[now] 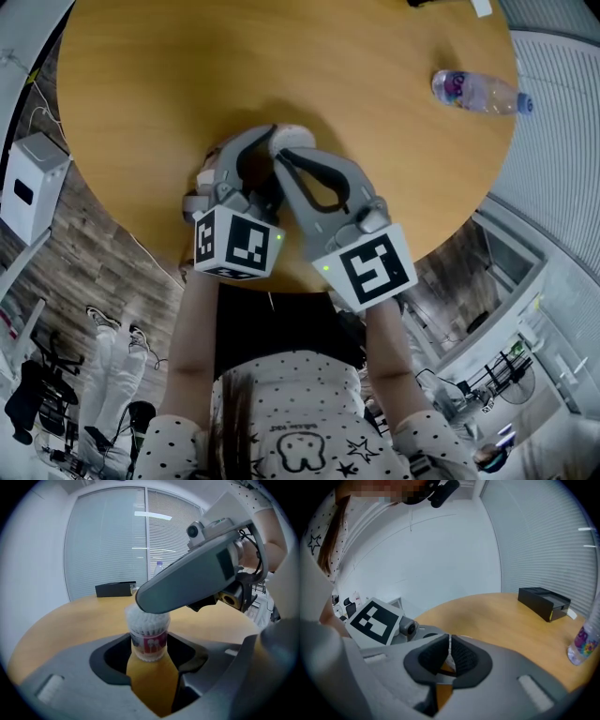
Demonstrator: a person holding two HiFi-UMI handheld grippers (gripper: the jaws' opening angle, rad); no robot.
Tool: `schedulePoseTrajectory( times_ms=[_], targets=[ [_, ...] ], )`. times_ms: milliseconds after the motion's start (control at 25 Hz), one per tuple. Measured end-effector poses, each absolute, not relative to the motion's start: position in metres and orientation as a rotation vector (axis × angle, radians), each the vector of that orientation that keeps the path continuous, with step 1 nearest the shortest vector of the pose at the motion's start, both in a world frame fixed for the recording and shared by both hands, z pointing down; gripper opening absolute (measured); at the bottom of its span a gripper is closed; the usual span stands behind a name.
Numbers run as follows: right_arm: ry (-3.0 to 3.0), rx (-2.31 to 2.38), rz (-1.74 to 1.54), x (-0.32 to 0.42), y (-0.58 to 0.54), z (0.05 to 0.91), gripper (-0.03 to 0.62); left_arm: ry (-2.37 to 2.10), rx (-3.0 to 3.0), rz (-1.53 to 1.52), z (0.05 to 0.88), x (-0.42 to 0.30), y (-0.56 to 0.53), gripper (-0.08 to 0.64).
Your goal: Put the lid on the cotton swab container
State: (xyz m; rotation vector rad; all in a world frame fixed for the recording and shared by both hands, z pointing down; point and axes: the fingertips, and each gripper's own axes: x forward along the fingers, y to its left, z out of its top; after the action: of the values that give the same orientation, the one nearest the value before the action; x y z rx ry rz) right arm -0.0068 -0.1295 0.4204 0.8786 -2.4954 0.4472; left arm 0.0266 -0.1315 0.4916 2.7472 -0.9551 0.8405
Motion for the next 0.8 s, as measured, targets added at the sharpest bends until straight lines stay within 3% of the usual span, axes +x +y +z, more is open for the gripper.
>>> schedulePoseTrajectory(
  times_ms=[600, 800],
  targets=[
    [-2.542, 0.944, 0.551, -0.006, -0.128, 0.419, 0.018, -0.951, 2.750, 0.854, 0.491, 0.027, -0.131, 0.244],
    [-2.478, 0.785, 0.286, -0.003, -0.120, 0.421, 0.018, -0.942, 2.745, 0.880, 0.493, 0.030, -0.130, 0.244]
  ],
)
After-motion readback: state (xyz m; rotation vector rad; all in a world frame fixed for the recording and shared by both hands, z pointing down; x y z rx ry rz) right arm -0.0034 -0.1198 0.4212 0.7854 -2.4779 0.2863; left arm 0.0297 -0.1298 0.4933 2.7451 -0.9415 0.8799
